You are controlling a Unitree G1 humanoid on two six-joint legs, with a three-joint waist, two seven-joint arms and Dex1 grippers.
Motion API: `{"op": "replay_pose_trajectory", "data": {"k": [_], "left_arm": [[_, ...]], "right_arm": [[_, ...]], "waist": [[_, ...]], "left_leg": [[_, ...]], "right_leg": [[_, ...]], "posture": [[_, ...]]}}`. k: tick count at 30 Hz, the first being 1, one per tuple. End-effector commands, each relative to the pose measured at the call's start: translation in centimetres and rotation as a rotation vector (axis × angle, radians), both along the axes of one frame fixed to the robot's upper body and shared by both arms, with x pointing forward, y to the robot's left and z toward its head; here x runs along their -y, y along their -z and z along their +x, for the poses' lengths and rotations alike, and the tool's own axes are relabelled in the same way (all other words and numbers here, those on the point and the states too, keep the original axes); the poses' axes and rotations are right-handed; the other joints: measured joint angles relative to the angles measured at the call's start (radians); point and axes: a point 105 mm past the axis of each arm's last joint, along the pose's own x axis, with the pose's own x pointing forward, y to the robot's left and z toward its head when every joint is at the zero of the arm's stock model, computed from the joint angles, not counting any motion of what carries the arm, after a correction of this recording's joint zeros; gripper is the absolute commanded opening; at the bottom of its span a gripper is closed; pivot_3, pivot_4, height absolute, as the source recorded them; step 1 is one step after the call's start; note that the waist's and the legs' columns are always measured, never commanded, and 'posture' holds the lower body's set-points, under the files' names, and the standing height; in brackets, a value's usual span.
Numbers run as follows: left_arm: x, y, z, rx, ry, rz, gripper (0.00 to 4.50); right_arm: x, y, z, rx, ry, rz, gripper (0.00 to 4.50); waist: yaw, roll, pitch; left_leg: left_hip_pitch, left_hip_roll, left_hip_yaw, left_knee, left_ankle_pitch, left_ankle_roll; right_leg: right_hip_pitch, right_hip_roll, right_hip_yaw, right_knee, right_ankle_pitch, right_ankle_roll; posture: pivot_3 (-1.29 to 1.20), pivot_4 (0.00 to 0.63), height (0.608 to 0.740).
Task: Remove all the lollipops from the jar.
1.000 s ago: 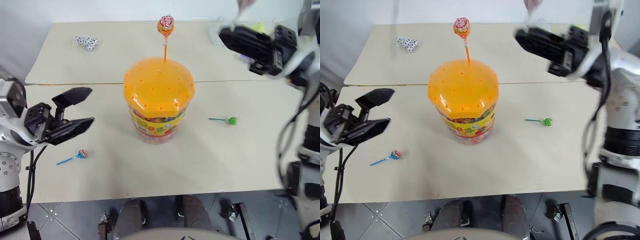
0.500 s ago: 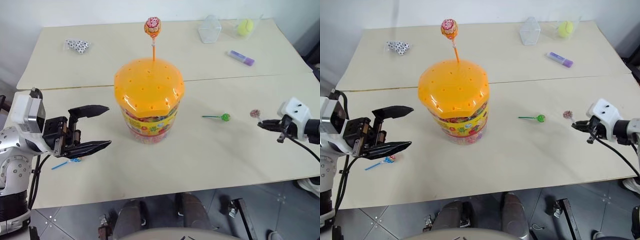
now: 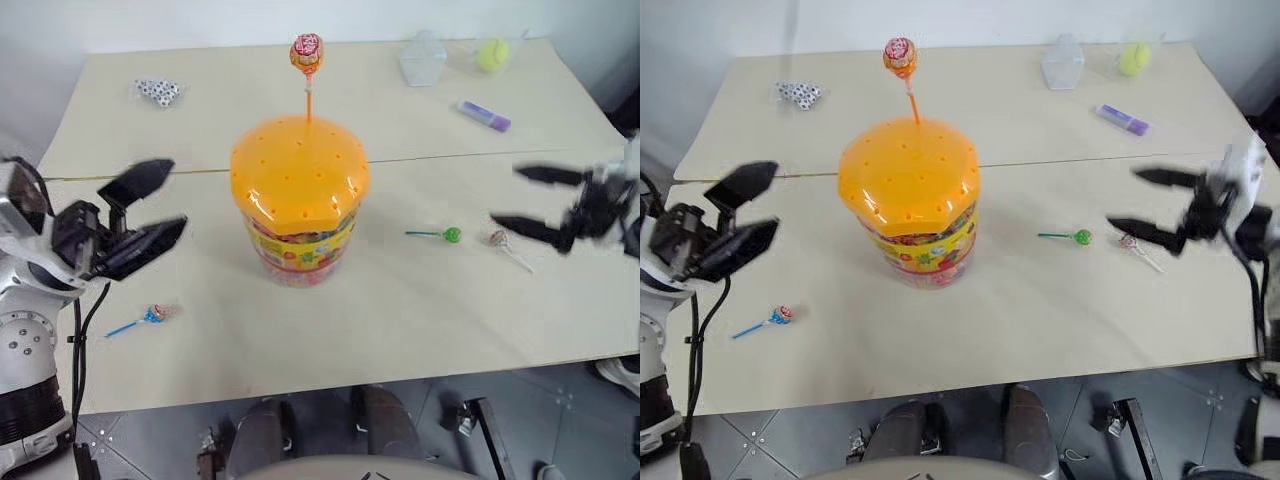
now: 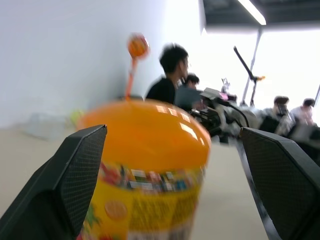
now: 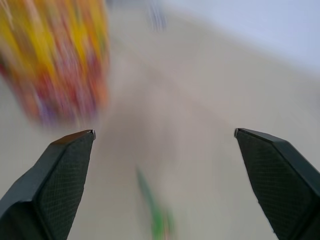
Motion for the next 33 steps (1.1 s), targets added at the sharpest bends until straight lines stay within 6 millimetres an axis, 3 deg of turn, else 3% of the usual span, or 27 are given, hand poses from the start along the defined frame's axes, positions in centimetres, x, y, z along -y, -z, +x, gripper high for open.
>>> {"op": "replay_pose_trajectory", "data": {"k": [1, 8, 15, 18, 30, 33], "left_arm": [[-1.0, -1.0, -0.2, 0.009, -0.017, -0.059, 4.5], [-0.4, -0.4, 0.4, -0.006, -0.004, -0.047, 4.5], [-0.1, 0.0, 0.4, -0.007, -0.005, -0.055, 4.5], [0.1, 0.0, 0.3, -0.002, -0.006, -0.059, 4.5], [0.1, 0.1, 0.1, 0.005, -0.01, -0.055, 4.5], [0.2, -0.1, 0.2, 0.032, -0.005, -0.051, 4.5]], "right_arm": [[-4.5, -3.3, -1.3, 0.015, -0.152, 0.099, 4.49], [-12.4, -4.3, 0.5, -0.113, -0.236, 0.067, 4.49], [-16.2, -4.7, 1.0, -0.168, -0.257, 0.057, 4.49], [-17.5, -4.3, 1.3, -0.185, -0.268, 0.049, 3.91], [-17.3, -5.0, 1.6, -0.135, -0.285, 0.1, 0.11], [-16.2, -6.8, 1.1, -0.051, -0.349, 0.195, 0.05]], "waist": [[0.004, 0.0, 0.0], [0.016, -0.001, 0.0], [0.006, -0.001, 0.0], [0.002, -0.001, -0.001], [0.001, -0.001, -0.001], [0.001, -0.001, -0.001]], "left_leg": [[0.0, 0.0, -0.001, 0.0, 0.0, 0.0], [-0.005, -0.004, -0.001, 0.0, -0.003, 0.002], [-0.007, -0.003, 0.002, 0.0, -0.003, 0.001], [-0.007, -0.003, 0.002, 0.0, -0.003, 0.001], [-0.007, -0.003, 0.002, 0.0, -0.002, 0.0], [-0.007, -0.003, 0.002, 0.0, -0.002, 0.0]], "right_leg": [[0.0, 0.0, -0.001, 0.0, 0.0, 0.0], [-0.003, -0.002, -0.003, -0.001, 0.0, 0.001], [-0.003, -0.002, -0.009, 0.001, 0.001, 0.001], [-0.003, -0.002, -0.009, 0.001, 0.001, 0.001], [-0.003, -0.001, -0.009, 0.001, 0.001, 0.001], [-0.003, -0.001, -0.009, 0.001, 0.001, 0.001]], "posture": [[0.0, 0.15, 0.74], [0.0, 0.15, 0.74], [0.0, 0.15, 0.74], [0.0, 0.15, 0.74], [0.0, 0.15, 0.74], [0.0, 0.15, 0.74]]}}
